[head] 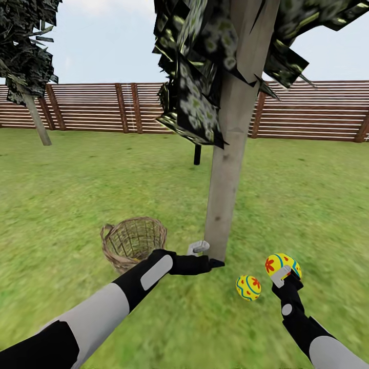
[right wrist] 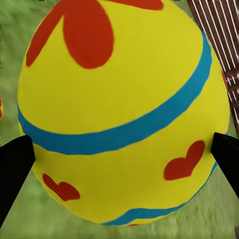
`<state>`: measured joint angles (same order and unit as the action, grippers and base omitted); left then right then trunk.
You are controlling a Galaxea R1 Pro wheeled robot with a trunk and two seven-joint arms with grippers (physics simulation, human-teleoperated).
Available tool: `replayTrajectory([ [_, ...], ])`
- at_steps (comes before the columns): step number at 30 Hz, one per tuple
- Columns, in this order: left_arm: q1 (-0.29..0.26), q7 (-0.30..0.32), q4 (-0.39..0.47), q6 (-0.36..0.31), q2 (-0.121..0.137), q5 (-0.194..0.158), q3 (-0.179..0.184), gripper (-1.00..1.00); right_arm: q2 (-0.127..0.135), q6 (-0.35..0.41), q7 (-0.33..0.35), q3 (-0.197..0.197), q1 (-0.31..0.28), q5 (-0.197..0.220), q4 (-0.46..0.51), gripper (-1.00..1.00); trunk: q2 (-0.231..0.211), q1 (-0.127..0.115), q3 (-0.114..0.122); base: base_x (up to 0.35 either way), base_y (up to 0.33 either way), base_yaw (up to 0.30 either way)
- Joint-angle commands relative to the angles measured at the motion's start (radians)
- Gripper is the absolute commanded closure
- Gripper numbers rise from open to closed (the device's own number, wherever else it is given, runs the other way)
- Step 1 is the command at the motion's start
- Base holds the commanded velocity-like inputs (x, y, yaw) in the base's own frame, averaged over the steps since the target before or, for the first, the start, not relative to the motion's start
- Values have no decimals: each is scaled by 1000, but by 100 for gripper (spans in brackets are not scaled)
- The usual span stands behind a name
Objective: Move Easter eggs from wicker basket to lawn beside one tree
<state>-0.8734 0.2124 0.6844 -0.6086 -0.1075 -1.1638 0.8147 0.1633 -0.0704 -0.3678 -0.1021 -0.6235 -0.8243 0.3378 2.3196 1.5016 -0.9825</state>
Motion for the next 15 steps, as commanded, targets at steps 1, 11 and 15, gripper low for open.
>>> replayTrajectory([
  [1, -1, 2, 0, -2, 1, -2, 1, -100, -1, -8, 0, -9, -1, -6, 7, 100, 8, 4, -4, 0, 0, 0],
  [11, 11, 6, 2, 16, 40, -11, -20, -100, -1, -7, -5, -8, -11, -7, 12, 100, 35, 19, -17, -12, 0, 0],
  [15, 15, 23, -4, 19, 56, -11, -43, -100, -1, -5, -4, -7, -15, -7, 5, 100, 35, 19, -17, -289, 0, 0],
])
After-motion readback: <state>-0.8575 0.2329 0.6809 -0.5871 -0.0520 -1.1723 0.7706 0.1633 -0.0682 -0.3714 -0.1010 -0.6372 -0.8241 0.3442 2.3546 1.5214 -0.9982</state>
